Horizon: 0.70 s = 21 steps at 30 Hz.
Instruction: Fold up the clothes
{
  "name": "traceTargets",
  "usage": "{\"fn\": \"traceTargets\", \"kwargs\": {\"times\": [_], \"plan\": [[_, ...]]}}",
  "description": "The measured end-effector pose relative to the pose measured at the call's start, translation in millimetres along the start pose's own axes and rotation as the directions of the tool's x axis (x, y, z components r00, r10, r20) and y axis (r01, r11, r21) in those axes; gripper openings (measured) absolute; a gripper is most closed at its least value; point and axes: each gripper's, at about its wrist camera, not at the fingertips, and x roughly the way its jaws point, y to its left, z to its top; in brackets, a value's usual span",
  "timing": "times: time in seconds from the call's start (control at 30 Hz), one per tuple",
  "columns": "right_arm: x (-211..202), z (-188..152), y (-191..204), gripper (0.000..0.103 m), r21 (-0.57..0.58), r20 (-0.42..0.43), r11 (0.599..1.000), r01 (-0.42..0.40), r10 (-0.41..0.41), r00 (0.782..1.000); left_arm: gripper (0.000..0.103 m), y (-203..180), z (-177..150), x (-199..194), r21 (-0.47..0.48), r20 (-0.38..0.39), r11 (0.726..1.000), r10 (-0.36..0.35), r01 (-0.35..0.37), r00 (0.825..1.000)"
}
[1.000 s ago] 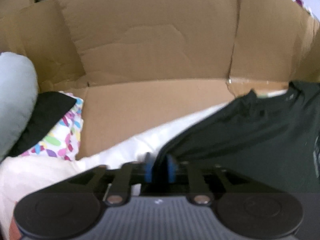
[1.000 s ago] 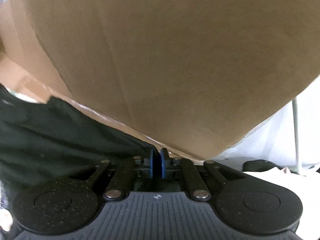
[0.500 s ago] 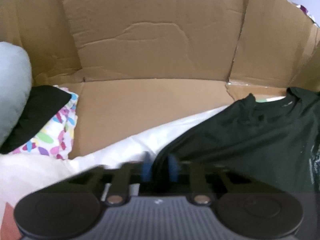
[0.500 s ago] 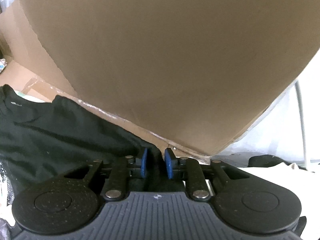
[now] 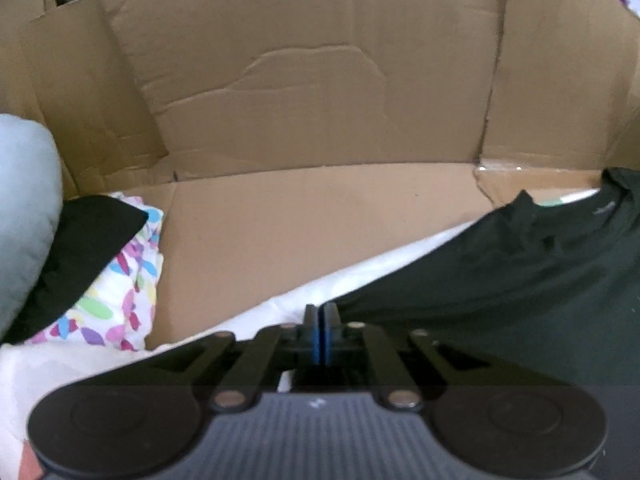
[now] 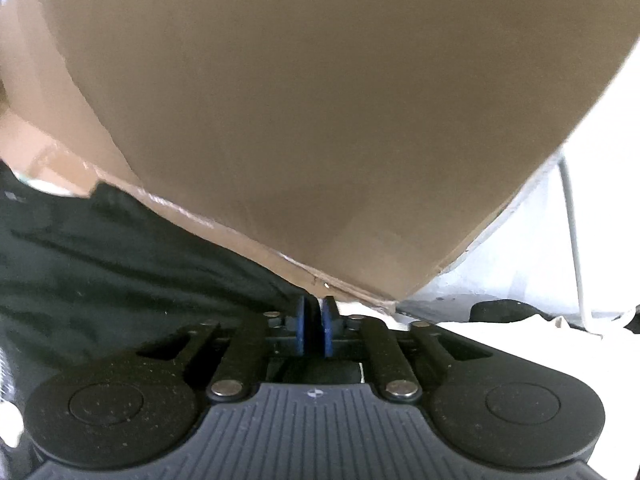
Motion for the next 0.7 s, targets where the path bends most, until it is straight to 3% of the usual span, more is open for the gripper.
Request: {"fn": "traceTargets", "kwargs": {"times": [0.07, 0.13, 0.33, 0.53, 0.7], "plan": [[-13.4, 2.3, -3.0, 0.038, 0.006, 0.032, 1.000, -0.004, 0.004, 0.999, 0.010, -1.1, 4.8, -4.5, -0.028, -0.006, 1.000, 0.008, -0.008, 1.000], [-31.0, 4.6, -5.4, 0.044, 0.009, 0.065, 1.000, 0.000, -0.001, 0.998, 0.015, -4.4, 8.0, -14.1, -0.011, 0.016, 1.000, -0.006, 0.006, 1.000], [-77.2, -5.4, -33.4, 0.046, 0.038, 0.090, 0.999, 0.013, -0.016, 0.996, 0.020, -22.1, 12.6, -42.5, 0.016, 0.043, 0.999, -0.052, 0.051, 0.998], [-113.6, -42.9, -61.9, 0.056, 0.101, 0.076, 0.994, 0.051, -0.058, 0.995, 0.033, -42.8, 14.4, -67.8, 0.030, 0.056, 0.995, -0.092, 0.090, 0.994], [-127.9, -77.6, -83.6, 0.058, 0.181, 0.052, 0.982, 0.060, -0.071, 0.996, 0.033, -63.0, 11.2, -80.7, 0.066, 0.055, 0.991, -0.119, 0.116, 0.991]]}}
